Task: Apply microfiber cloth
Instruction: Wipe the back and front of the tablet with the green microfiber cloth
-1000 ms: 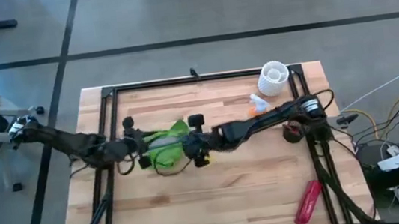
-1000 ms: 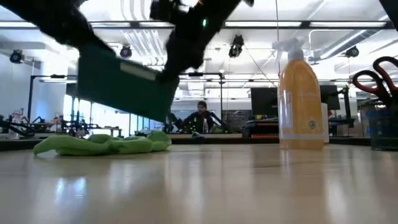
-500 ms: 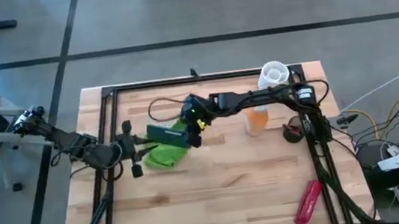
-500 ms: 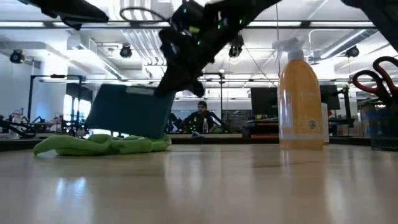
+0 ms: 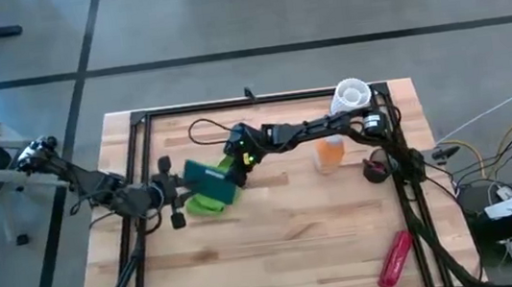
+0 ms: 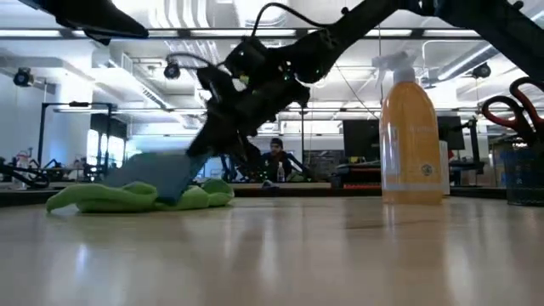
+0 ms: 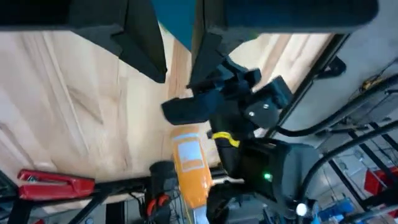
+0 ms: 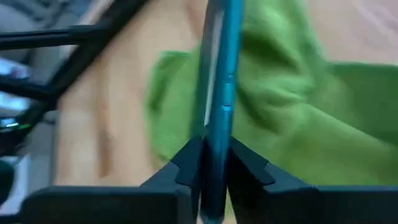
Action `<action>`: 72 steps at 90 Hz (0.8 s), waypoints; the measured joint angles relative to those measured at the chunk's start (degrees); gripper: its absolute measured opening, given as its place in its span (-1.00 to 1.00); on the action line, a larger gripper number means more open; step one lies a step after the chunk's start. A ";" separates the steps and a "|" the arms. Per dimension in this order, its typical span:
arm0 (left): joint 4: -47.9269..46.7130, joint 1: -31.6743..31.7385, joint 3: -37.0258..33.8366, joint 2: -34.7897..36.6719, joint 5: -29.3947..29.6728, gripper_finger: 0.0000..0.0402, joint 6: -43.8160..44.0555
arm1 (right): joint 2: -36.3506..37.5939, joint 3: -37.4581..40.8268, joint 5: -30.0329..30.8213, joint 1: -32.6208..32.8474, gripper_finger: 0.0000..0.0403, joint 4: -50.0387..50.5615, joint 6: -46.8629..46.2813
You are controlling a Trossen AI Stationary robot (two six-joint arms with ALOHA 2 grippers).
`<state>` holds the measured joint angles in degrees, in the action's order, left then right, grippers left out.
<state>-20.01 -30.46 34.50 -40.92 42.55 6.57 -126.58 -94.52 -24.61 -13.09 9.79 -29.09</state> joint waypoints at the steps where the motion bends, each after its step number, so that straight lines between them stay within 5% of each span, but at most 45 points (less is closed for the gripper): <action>1: 0.00 0.00 -0.04 -0.17 -0.01 -0.71 0.05 | 0.07 0.00 0.31 -0.09 -0.68 0.36 -0.01; 17: -0.20 0.04 -1.63 -2.25 0.58 -0.71 0.99 | 1.71 0.00 0.70 -0.95 -0.40 6.33 2.07; 36: 0.83 0.77 -8.41 -5.25 10.51 -0.71 7.46 | 4.19 0.02 1.30 -0.54 -0.16 10.53 8.00; 51: 3.28 5.46 -14.79 -9.54 9.92 -0.71 17.09 | 4.99 0.13 11.92 2.22 -0.16 10.87 18.37; 65: 8.81 12.44 -17.83 -16.21 3.60 -0.71 19.90 | 2.46 0.50 28.66 2.91 -0.25 10.52 26.03; 72: 12.49 15.04 -18.34 -19.75 -0.25 -0.71 19.52 | 1.61 0.61 30.61 2.17 -0.28 9.63 27.43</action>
<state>-7.52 -15.42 16.17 -60.67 42.30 26.09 -124.98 -93.91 6.00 -10.92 19.42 -1.66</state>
